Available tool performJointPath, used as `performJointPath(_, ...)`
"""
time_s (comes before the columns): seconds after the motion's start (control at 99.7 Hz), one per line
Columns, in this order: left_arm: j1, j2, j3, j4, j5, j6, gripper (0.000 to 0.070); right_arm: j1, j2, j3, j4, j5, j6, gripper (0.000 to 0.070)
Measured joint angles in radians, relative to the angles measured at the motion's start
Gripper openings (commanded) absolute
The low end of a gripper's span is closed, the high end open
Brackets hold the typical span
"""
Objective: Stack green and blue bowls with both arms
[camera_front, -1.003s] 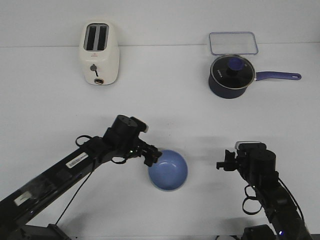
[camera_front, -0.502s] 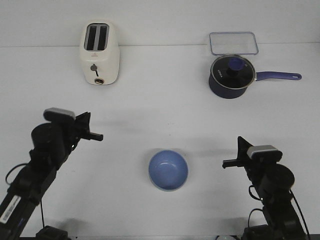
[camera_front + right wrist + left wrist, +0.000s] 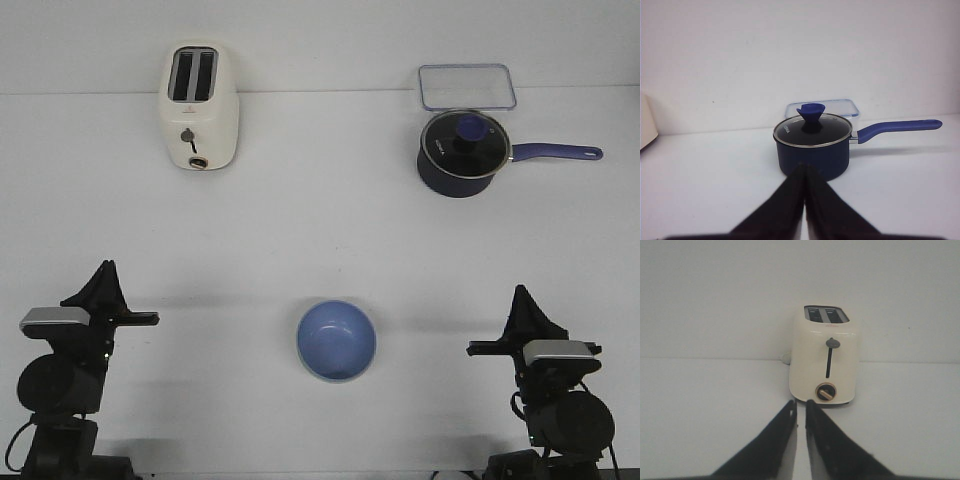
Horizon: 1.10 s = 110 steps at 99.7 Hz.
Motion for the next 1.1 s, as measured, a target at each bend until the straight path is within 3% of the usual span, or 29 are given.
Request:
performJointPath(0.722, 0.002, -0.089, -0.013, -0.026, 0.0, 0.019, 0.0015, 0.0, 0.0, 0.0, 0.0, 0.0, -0.002, 0.0)
performJointPath(1.104, 0.054, -0.426, -0.358, -0.067, 0.047, 0.033, 0.0015, 0.0, 0.0, 0.0, 0.0, 0.0, -0.002, 0.0)
